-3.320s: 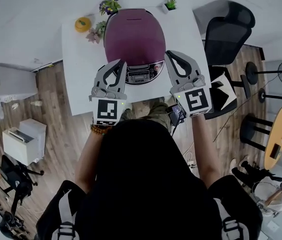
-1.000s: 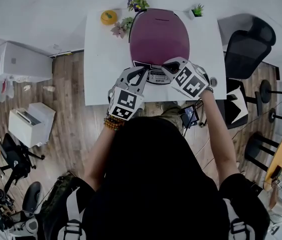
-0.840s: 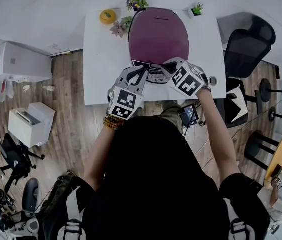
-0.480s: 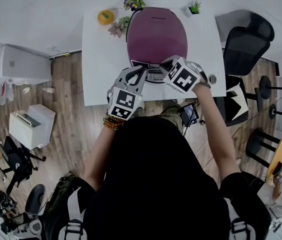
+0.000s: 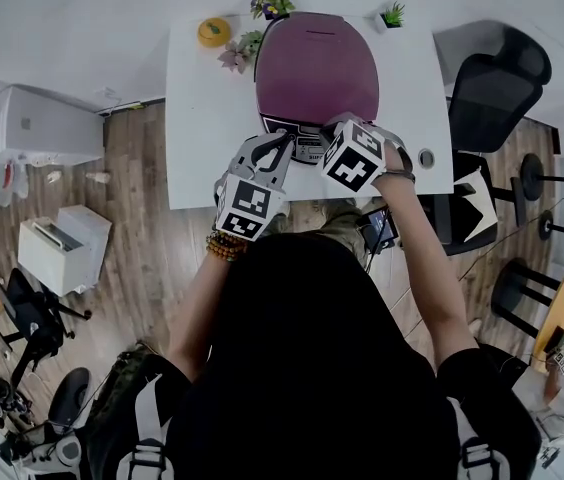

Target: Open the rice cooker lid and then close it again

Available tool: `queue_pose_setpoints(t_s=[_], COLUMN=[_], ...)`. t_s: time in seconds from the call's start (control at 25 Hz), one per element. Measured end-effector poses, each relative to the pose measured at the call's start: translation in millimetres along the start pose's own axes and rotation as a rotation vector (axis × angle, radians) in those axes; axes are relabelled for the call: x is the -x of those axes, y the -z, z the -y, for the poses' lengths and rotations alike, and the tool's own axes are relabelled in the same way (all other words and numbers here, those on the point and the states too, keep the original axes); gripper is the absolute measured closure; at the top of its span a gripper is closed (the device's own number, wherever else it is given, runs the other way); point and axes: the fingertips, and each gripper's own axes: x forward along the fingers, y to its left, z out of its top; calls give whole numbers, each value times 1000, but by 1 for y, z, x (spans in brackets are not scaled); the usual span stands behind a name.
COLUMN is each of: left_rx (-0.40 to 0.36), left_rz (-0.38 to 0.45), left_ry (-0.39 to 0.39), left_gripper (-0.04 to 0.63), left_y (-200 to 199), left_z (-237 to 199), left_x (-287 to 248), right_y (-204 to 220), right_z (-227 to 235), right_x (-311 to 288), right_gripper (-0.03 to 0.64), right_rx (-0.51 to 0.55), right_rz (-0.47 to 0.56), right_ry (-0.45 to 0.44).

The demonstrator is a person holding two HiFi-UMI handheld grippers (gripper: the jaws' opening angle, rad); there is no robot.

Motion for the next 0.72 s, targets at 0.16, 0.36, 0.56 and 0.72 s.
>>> queue_pose_setpoints(t_s=[0.16,0.36,0.56,0.72], left_rx=[0,3,0,6], left_rz=[-1,-7,-13,-15], left_ry=[11,17,19,24], left_gripper=[560,560,560,560], left_y=[1,1,3,4], left_z=[4,7,9,11], left_x=[0,0,-1,-1], right_y=[0,0,-1,-1], right_z=[-1,-2,1,1], right_x=[1,1,1,0], right_gripper=[589,589,589,589], right_rx=[8,28,-64,-56], right_rz=[1,-8,28,26], right_ry=[27,61,7,21])
